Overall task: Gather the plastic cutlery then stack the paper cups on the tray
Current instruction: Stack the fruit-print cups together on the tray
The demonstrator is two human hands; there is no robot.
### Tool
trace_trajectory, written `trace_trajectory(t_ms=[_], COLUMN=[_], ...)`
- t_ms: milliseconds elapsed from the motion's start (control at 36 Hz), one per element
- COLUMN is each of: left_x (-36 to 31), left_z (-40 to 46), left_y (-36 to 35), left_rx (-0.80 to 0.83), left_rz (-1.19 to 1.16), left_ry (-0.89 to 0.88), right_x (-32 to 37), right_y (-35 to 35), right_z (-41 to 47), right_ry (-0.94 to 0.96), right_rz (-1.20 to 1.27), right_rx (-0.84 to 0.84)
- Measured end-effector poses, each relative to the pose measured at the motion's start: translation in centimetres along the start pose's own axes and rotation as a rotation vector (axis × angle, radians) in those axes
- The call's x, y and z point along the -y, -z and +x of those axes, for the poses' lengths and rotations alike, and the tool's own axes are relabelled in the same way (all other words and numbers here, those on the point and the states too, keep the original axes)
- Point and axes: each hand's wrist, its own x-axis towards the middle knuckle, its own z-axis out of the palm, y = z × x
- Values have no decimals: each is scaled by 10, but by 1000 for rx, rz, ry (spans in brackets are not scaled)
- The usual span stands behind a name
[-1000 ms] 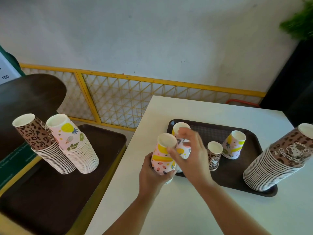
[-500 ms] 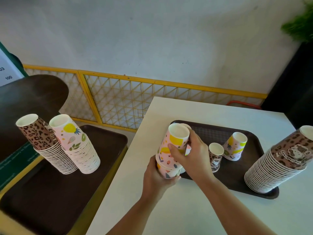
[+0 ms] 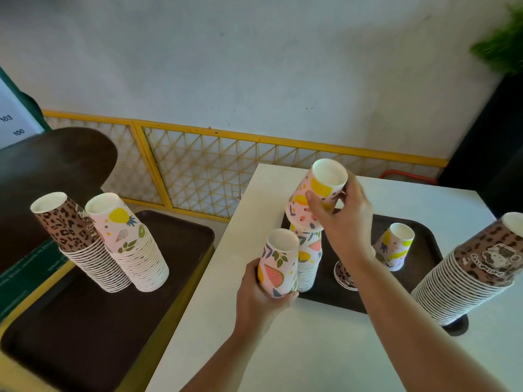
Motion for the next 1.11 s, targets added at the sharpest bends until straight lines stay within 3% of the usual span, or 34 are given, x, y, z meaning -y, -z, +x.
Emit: trace_trajectory(t_ms=[194, 389, 639, 1111], left_x=[-3, 0, 0, 3], left_z=[1, 2, 3, 5], left_y=[0, -2, -8, -3], left_rx=[4, -9, 34, 67], left_rz=[2, -12, 2, 0], left_ry=[-6, 6, -3, -49], right_x=[-23, -11, -10, -8], right_y=[-11, -7, -20, -14], right_z=[-22, -58, -94, -73], right_ry=[-85, 41, -109, -115], right_rz=[-107, -17, 9, -32], right_rx=[130, 39, 279, 302])
